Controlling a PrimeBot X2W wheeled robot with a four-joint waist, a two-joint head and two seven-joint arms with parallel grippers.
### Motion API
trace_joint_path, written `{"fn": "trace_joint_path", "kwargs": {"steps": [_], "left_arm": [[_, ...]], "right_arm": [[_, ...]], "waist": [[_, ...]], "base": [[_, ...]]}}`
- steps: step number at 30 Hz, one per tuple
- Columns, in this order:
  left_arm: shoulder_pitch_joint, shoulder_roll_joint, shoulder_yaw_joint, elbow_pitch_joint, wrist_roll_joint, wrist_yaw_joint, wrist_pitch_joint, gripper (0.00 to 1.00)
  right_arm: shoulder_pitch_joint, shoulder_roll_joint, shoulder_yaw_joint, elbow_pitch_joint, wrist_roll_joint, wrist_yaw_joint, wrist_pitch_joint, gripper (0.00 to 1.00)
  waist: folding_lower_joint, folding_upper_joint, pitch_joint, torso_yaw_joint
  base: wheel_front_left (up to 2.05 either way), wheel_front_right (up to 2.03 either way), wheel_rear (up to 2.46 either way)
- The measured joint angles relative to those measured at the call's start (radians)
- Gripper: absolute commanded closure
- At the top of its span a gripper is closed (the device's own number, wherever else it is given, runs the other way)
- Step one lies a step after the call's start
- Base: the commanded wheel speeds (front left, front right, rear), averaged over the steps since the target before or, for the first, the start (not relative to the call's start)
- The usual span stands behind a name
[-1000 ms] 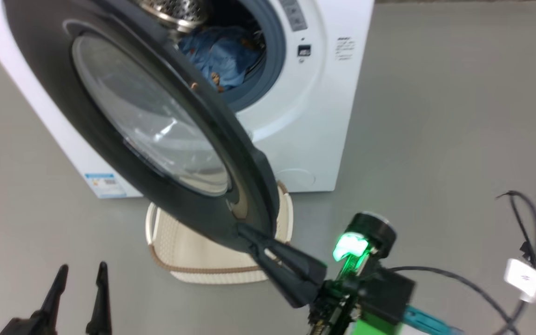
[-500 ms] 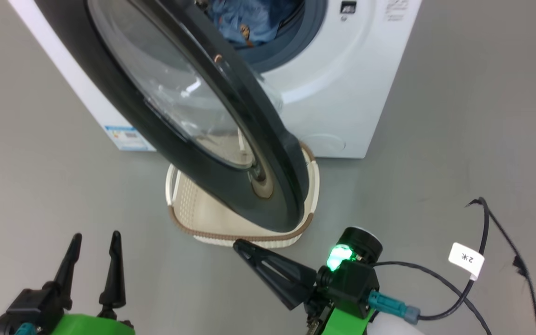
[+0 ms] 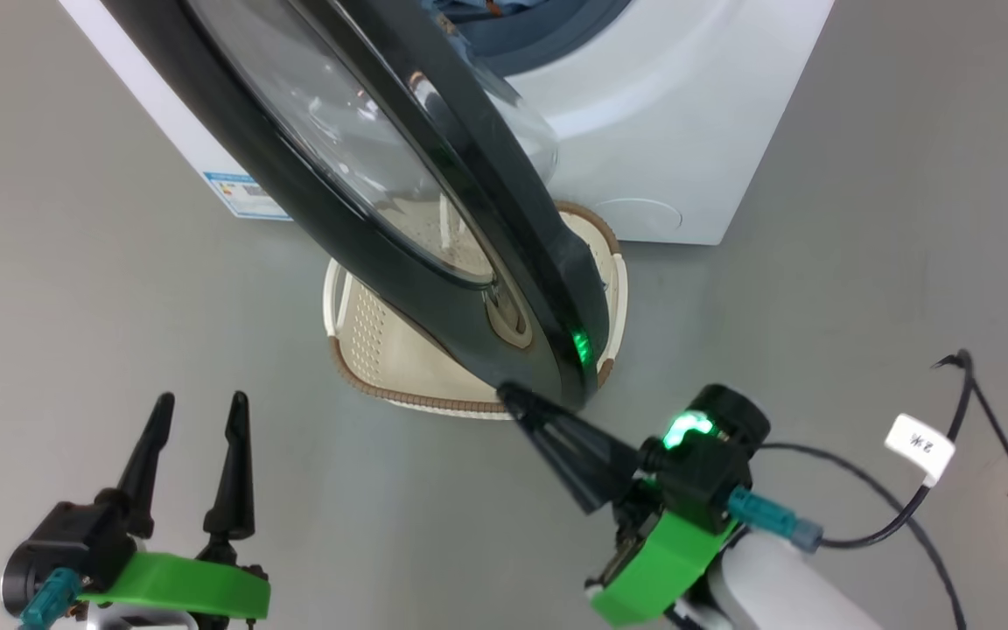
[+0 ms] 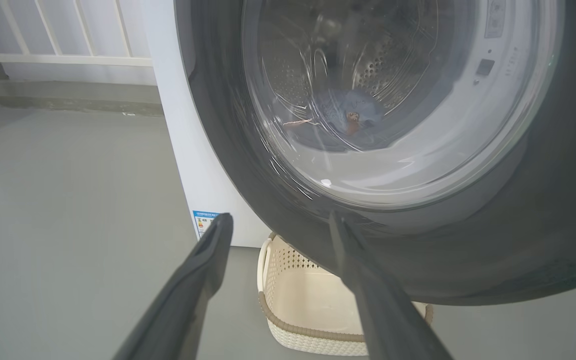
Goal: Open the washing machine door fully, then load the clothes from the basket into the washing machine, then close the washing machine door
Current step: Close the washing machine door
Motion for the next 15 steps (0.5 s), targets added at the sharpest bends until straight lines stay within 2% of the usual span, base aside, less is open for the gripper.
{"fn": "trace_joint_path", "kwargs": {"steps": [15], "left_arm": [[-0.023,0.005,-0.024,-0.001,-0.001,0.000,0.000,0.00]], "right_arm": [[-0.082,0.049,-0.188,0.061,-0.038,0.000,0.000,1.00]], "waist": [[0.0000,0.0000,0.039,0.013]], "base": [[0.00,0.00,0.00]]}}
